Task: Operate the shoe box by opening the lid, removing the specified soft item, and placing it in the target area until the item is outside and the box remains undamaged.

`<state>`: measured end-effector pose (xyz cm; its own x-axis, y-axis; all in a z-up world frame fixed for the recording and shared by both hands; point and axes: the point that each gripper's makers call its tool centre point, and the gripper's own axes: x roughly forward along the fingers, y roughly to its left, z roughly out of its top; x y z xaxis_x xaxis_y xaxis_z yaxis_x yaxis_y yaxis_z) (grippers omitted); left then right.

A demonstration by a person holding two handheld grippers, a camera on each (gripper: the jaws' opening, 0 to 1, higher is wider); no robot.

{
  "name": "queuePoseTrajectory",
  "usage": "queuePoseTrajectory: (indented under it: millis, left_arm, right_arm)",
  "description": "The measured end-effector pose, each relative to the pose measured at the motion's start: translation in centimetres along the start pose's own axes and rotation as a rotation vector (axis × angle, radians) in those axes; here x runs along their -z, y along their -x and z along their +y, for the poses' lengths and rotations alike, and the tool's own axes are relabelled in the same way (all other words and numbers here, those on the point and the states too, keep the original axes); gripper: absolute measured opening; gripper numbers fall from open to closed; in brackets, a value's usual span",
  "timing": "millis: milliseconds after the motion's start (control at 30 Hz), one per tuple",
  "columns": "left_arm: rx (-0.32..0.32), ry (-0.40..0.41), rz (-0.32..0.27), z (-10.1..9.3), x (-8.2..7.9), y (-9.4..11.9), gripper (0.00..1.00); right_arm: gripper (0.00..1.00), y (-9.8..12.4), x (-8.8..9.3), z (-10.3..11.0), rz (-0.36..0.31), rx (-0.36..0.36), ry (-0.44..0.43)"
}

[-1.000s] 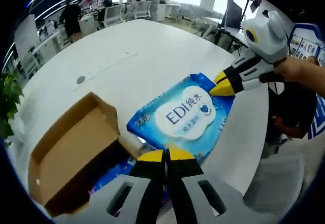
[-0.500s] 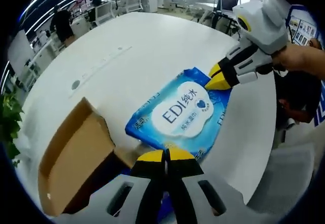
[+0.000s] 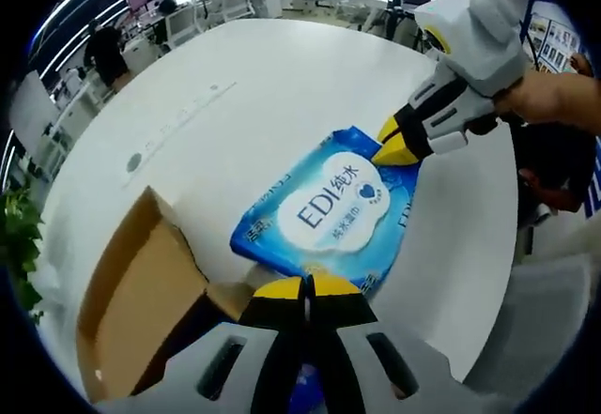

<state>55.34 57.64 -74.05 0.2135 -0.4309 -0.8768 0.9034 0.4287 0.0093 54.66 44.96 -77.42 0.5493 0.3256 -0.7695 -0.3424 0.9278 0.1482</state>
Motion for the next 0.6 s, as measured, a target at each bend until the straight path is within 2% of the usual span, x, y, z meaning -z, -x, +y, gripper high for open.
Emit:
queuePoseTrajectory:
  millis: [267,367,500,600]
  left_arm:
    - [-0.004,-0.034,0.009,-0.1,0.2,-0.3,0.00]
    - [-0.013,-0.084,0.013,-0.2,0.3,-0.3,0.00]
    - [-0.018,-0.090,0.001,0.1,0.2,0.2,0.00]
    - [-0.003,-0.050,-0.038,0.2,-0.5,0.9,0.00]
  right_arm:
    - [0.00,-0.2,0.2,0.0,0.000,-0.007,-0.017]
    - [0.00,-0.2,0.3,0.0,-0.002,-0.009,-0.019]
    - [0.00,-0.2,0.3,-0.1,-0.002,-0.008,-0.017]
    - [0.00,-0.2,0.2,-0.1,-0.001,-0.006,-0.012]
